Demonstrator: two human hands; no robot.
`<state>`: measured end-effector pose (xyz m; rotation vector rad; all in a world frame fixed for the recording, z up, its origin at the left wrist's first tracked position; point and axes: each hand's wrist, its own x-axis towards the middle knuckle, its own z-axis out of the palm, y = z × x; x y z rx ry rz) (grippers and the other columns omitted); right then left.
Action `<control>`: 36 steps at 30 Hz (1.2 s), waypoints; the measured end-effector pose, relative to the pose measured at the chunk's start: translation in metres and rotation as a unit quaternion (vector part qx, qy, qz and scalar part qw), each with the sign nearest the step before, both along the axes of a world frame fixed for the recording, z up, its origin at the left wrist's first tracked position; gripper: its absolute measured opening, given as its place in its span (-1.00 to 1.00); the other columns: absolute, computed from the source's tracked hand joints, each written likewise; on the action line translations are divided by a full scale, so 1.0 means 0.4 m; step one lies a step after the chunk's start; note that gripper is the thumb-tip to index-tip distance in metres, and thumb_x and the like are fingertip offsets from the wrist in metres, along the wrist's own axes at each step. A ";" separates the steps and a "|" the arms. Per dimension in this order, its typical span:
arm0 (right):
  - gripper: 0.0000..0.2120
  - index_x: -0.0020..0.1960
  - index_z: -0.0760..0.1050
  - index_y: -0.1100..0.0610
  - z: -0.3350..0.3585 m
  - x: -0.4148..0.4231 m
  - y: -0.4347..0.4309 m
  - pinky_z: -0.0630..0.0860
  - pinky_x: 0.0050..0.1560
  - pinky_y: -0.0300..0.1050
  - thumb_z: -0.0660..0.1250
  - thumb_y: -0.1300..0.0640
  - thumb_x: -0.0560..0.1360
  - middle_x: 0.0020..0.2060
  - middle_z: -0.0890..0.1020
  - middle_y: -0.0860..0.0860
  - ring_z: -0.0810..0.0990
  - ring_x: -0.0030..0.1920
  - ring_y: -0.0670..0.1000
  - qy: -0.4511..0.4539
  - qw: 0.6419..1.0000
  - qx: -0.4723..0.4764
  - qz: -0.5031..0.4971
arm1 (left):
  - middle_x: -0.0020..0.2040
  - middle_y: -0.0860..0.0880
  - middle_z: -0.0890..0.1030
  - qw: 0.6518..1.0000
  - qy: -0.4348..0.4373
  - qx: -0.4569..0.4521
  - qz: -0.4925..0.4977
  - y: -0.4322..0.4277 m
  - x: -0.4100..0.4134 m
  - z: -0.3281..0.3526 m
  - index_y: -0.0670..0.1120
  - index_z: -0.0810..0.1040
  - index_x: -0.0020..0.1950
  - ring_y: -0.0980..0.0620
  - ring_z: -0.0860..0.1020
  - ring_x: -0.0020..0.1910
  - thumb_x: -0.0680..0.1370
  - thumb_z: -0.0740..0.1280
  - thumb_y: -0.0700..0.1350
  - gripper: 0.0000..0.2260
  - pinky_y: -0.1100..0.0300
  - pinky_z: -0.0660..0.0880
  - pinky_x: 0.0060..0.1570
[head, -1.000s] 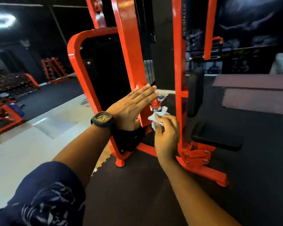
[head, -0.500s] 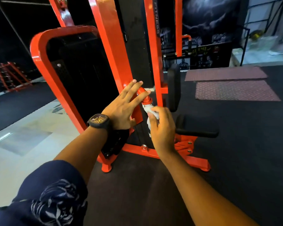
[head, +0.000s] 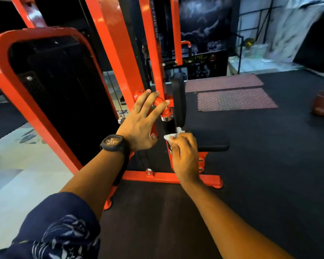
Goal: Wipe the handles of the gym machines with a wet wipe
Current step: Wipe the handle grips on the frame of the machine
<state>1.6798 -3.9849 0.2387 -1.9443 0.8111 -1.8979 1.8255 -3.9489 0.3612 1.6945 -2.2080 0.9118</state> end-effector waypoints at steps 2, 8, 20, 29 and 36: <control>-0.83 -0.05 0.63 0.27 0.041 0.014 -0.001 0.53 0.03 -0.16 0.34 0.18 0.59 -0.07 0.53 0.13 0.55 -0.02 0.04 -0.014 1.000 0.010 -0.009 | 0.56 -0.26 0.16 1.000 0.007 -0.010 -0.020 -0.010 0.014 -0.008 -0.10 0.19 0.57 -0.33 0.05 0.56 0.21 0.45 -0.08 -0.06 -0.09 -0.05 0.57; -0.95 -0.07 0.56 0.26 0.045 0.017 0.016 0.46 -0.09 -0.24 0.37 0.28 0.56 -0.11 0.52 0.07 0.48 -0.10 -0.22 -0.073 0.997 0.035 -0.021 | 0.56 -0.24 0.19 0.995 0.030 -0.041 -0.091 -0.025 0.034 -0.017 -0.09 0.23 0.57 -0.33 0.09 0.54 0.16 0.41 -0.09 -0.04 -0.19 0.08 0.53; -0.90 0.00 0.49 0.12 0.063 0.017 0.011 0.52 -0.17 -0.08 0.29 0.08 0.63 -0.27 0.59 -0.13 0.59 -0.23 -0.17 -0.114 0.982 0.151 -0.021 | 0.54 -0.19 0.20 0.988 0.057 -0.074 -0.122 -0.048 0.039 -0.046 -0.04 0.23 0.55 -0.30 0.13 0.52 0.18 0.39 -0.08 -0.09 -0.29 0.13 0.48; -0.94 -0.01 0.53 0.13 0.031 0.017 0.025 0.55 -0.07 -0.08 0.37 0.14 0.58 -0.17 0.63 -0.03 0.61 -0.14 -0.07 -0.124 0.974 0.190 -0.006 | 0.53 -0.23 0.24 0.987 0.052 -0.081 -0.125 -0.053 0.040 -0.051 -0.05 0.23 0.55 -0.33 0.15 0.53 0.21 0.32 -0.04 -0.13 -0.29 0.11 0.49; -0.93 0.01 0.49 0.05 0.037 0.028 0.025 0.51 -0.19 0.03 0.25 0.12 0.65 -0.29 0.54 -0.09 0.49 -0.32 -0.15 -0.100 0.971 0.217 0.018 | 0.53 -0.23 0.24 0.986 0.057 -0.078 -0.135 -0.045 0.041 -0.047 -0.06 0.23 0.55 -0.34 0.13 0.53 0.21 0.36 -0.03 -0.12 -0.30 0.12 0.48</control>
